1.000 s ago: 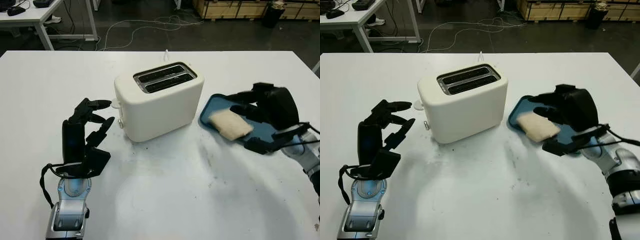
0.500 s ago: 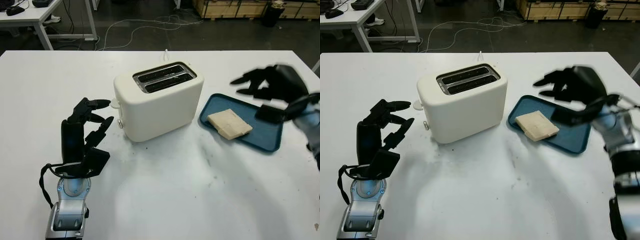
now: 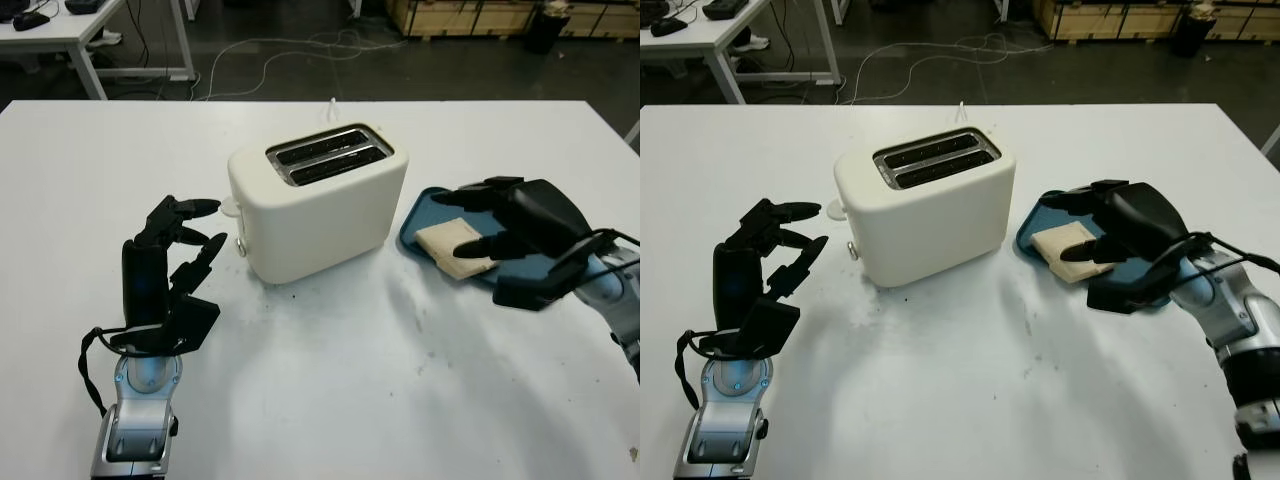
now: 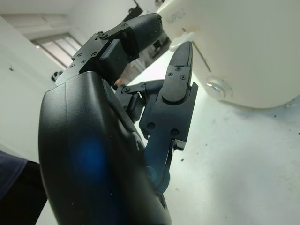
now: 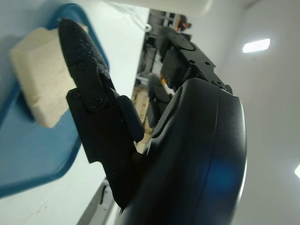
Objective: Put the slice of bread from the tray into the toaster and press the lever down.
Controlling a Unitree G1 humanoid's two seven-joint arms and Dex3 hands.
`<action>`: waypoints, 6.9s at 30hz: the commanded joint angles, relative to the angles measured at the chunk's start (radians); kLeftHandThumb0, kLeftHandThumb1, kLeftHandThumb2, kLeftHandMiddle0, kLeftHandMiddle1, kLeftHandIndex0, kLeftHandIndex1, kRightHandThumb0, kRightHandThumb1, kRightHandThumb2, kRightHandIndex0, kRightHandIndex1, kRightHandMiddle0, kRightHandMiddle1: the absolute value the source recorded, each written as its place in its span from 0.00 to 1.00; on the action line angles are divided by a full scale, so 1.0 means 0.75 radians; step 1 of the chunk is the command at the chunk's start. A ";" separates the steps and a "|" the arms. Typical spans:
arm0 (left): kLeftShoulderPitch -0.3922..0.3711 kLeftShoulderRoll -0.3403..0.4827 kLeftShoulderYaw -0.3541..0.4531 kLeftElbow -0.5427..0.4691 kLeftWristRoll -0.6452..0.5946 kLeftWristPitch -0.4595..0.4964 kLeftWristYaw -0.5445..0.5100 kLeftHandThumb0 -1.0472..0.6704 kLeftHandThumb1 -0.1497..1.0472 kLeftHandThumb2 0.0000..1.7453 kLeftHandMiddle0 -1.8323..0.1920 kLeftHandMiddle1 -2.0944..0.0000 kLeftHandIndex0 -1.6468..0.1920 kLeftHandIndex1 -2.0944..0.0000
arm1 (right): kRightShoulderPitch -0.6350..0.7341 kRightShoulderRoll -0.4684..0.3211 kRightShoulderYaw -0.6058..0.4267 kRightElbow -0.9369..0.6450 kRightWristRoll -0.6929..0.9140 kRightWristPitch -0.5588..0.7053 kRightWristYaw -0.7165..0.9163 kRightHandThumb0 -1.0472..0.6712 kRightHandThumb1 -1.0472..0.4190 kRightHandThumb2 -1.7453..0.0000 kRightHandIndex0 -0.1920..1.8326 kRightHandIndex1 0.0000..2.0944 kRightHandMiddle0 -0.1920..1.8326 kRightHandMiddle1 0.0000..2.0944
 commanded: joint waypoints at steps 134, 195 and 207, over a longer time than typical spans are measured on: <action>0.001 -0.003 -0.007 0.010 -0.007 -0.022 0.028 0.50 0.89 0.09 0.66 0.35 0.60 0.61 | -0.579 0.024 0.213 0.553 -0.204 0.068 -0.657 0.26 0.09 0.76 0.56 0.83 0.42 0.83; 0.004 0.001 -0.017 0.002 0.026 -0.007 0.046 0.51 0.89 0.09 0.66 0.35 0.61 0.60 | -1.365 0.538 0.183 1.014 0.346 0.196 0.838 0.28 0.09 0.82 0.63 0.83 0.54 0.83; 0.009 -0.007 -0.016 -0.005 0.008 -0.004 0.039 0.51 0.89 0.09 0.66 0.35 0.61 0.60 | -1.314 0.531 0.259 0.982 0.261 0.084 0.765 0.25 0.09 0.84 0.61 0.83 0.50 0.83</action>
